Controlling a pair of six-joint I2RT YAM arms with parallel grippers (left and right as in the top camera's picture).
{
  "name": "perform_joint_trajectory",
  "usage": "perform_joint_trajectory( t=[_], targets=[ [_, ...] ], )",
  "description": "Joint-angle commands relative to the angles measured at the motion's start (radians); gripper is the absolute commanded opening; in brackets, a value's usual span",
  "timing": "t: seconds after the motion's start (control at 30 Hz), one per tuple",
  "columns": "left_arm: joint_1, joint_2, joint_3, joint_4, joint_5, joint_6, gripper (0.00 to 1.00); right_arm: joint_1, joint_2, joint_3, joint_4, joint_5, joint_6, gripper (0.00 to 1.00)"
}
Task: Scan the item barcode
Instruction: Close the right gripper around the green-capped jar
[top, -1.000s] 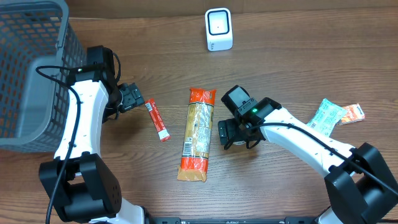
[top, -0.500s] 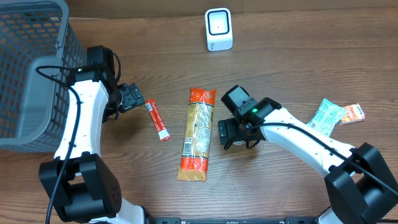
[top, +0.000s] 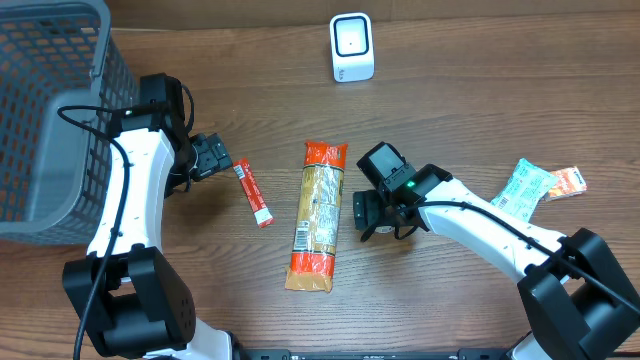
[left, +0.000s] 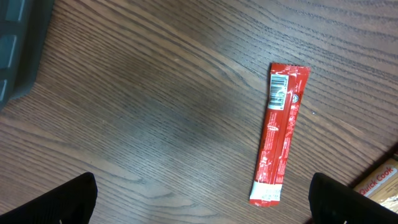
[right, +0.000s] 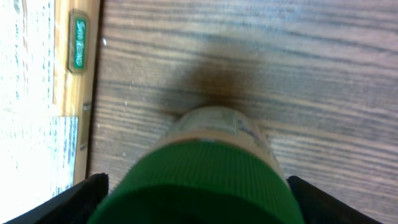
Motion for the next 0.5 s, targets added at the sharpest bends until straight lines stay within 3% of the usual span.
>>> perform_joint_trajectory(
  t=[0.0,0.23,0.47],
  targets=[
    [0.002,-0.011,0.01,0.001,-0.006,0.008,1.0,0.002,0.0,-0.002,0.01,0.056,0.006,0.89],
    [0.002,-0.011,0.01,0.001,-0.006,0.008,1.0,0.002,0.0,-0.003,0.024,0.064,0.006,0.76],
    [0.002,-0.011,0.01,0.001,-0.006,0.008,1.0,0.002,0.0,-0.003,-0.002,0.167,0.006,0.77]
  ],
)
